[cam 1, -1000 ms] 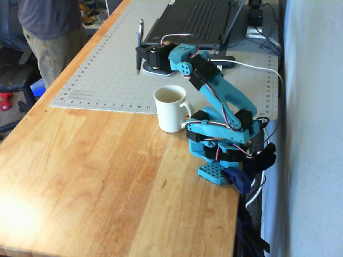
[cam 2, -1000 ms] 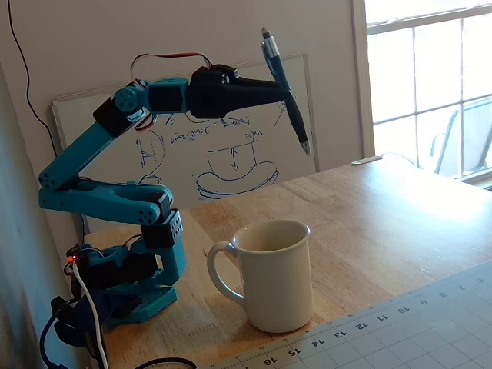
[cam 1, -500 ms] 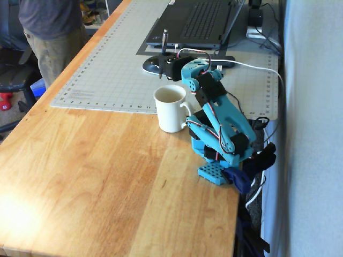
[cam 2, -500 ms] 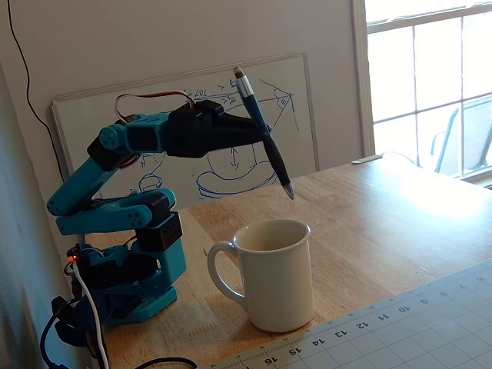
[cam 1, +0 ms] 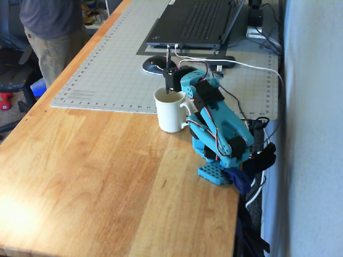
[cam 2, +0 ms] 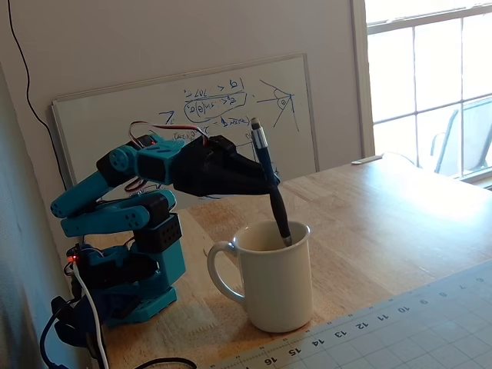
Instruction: Grasp a pen and put it in a mug.
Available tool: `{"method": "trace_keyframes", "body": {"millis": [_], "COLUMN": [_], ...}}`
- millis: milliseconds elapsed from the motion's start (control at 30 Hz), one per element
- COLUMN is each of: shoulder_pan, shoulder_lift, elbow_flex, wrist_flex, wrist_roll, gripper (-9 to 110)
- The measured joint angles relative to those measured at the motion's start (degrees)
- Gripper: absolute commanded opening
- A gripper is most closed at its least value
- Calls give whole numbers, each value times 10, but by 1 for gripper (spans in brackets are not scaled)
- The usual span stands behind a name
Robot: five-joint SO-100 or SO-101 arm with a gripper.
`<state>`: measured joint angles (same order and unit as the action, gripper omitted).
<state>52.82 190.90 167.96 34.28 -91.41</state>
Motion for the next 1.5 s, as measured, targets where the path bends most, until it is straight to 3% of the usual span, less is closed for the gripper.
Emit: {"method": "trace_keyframes", "body": {"millis": [133,367,567,700,867,1333,1500], "shoulder_pan": [0,0,-7,-65,-142,-388,-487], "shoulder_lift": [0,0,0,-1,6,-71,-89], "elbow_flex": [20,28,28,11,-21,-21,12], "wrist_flex": [0,0,0,0,0,1,1], "wrist_roll": [0,0,0,49,197,784,892], "gripper": [3,15,9,8,8,7,7]}}
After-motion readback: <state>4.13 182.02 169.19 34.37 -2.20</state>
